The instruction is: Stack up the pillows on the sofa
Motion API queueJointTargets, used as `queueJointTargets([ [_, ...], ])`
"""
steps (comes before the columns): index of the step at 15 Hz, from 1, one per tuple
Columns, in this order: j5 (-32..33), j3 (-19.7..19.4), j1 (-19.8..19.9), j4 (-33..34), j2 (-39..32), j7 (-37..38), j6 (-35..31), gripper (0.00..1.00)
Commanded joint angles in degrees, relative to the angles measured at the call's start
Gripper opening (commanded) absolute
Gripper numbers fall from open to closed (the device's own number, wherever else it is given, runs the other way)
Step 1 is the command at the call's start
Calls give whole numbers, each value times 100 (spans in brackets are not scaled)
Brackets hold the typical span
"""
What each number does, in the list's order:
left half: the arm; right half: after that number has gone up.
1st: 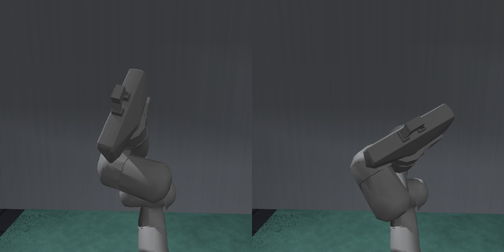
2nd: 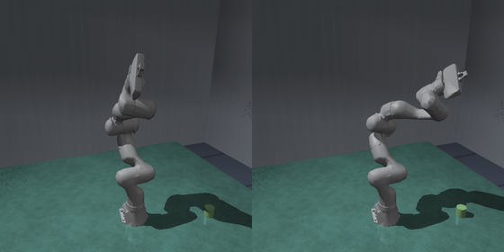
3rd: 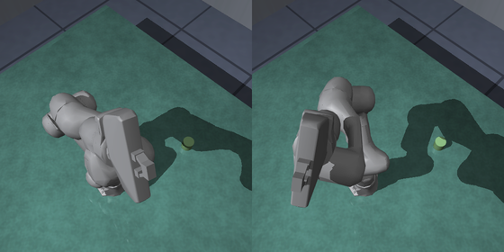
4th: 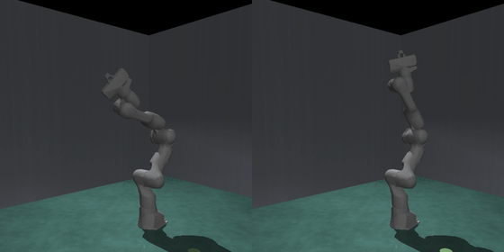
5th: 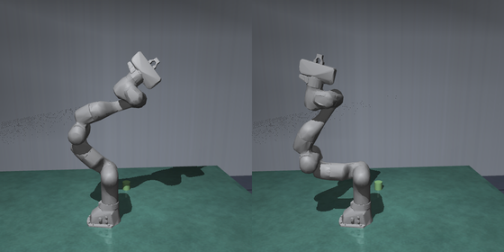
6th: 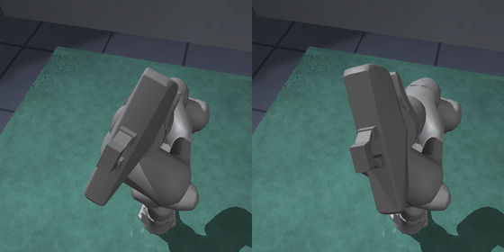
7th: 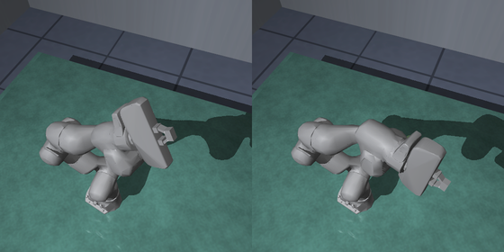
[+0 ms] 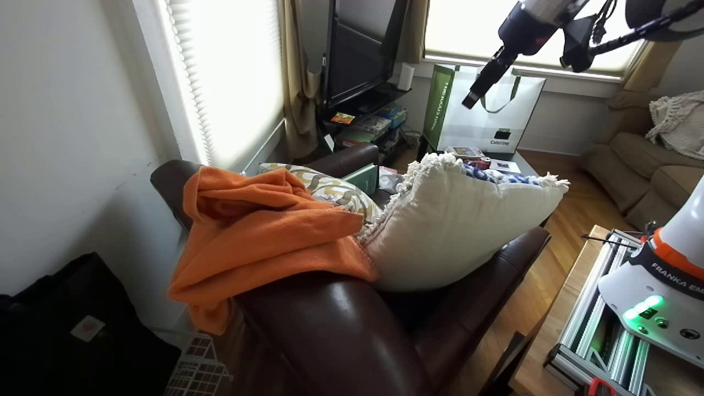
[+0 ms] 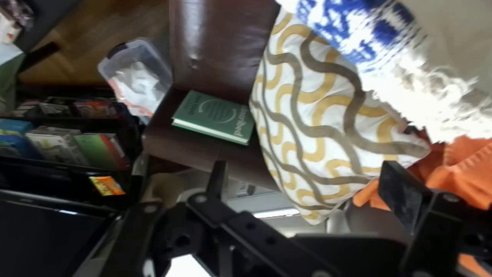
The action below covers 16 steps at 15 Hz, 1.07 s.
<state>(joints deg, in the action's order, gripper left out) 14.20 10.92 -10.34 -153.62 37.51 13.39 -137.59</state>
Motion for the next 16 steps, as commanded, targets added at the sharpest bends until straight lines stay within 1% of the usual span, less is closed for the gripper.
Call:
queueJointTargets([
  [1,-865,0,-640,-568,-357,-510,-727,100],
  [2,-1075,-106,-827,-646,-422,-832,-753,100],
  [3,-1294,-219,-946,-436,-613,-1120,-383,100],
  [4,-993,135,-576,-497,-434,-660,-571,100],
  [5,-1138,78,-688,-491,-514,-835,-546,100],
  [7,-1221,0,-746,-449,-601,-992,-536,100],
  [8,-1850,-540,-1306,-405,-794,-1850,-578,100],
  [9,-2045,-666,-1392,-389,-794,-2173,-549,100],
  [10,-2251,-868,-1495,-370,-740,-2671,-358,100],
  [12,-2446,-1295,-1687,-289,-674,-3533,-22,100],
  [14,-2505,-1487,-1586,-29,-717,-4276,675,100],
  [16,-2543,-1629,-1530,233,-920,-4890,1238,100],
])
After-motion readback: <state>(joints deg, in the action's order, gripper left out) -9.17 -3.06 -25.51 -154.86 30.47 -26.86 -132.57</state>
